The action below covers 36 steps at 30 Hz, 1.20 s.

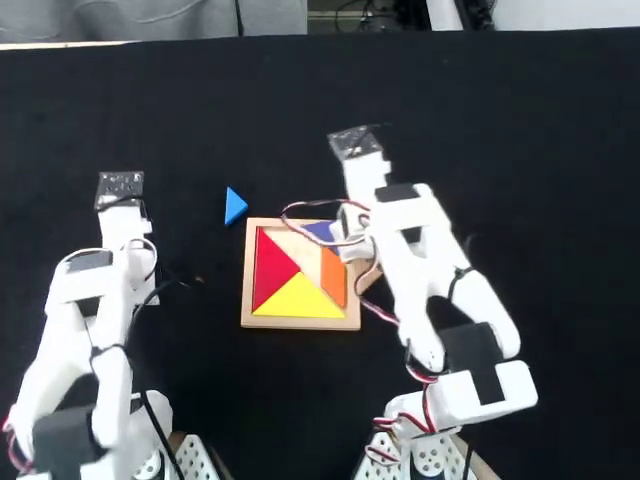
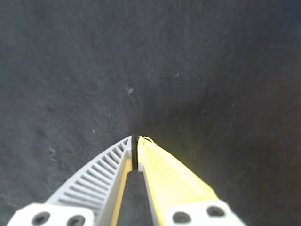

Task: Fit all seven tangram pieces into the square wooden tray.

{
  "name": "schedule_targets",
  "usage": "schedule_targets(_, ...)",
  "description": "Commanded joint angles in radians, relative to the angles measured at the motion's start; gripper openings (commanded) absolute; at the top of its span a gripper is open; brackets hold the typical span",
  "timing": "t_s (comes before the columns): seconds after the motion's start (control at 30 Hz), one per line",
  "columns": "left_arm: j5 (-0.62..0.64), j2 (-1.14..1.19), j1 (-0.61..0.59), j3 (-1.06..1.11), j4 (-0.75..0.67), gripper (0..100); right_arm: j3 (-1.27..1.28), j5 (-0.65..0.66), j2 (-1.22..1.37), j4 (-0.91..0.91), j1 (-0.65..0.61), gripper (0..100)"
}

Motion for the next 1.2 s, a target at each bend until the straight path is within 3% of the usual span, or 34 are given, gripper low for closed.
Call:
schedule_targets(0.0,0.009,0.066,0.008,-0.096,0.028,3,-0.079,0.006,-0.019,-0.009,-0.021,1.1)
schedule_targets(0.17,0.009,0.081,0.008,-0.102,0.031,3,-0.127,-0.002,-0.127,0.046,0.041,1.1)
schedule_targets(0.33,0.012,0.083,0.012,-0.101,0.031,3,-0.136,0.005,-0.140,-0.043,-0.072,1.1)
schedule_targets(0.53,0.014,0.089,0.010,-0.101,0.031,3,-0.285,0.005,0.067,-0.100,-0.087,1.1)
schedule_targets(0.83,0.014,0.091,0.015,-0.101,0.031,3,-0.440,0.020,0.272,0.107,-0.064,1.1)
schedule_targets(1.17,0.014,0.091,0.013,-0.101,0.031,3,-0.268,0.060,0.004,0.107,-0.031,1.1)
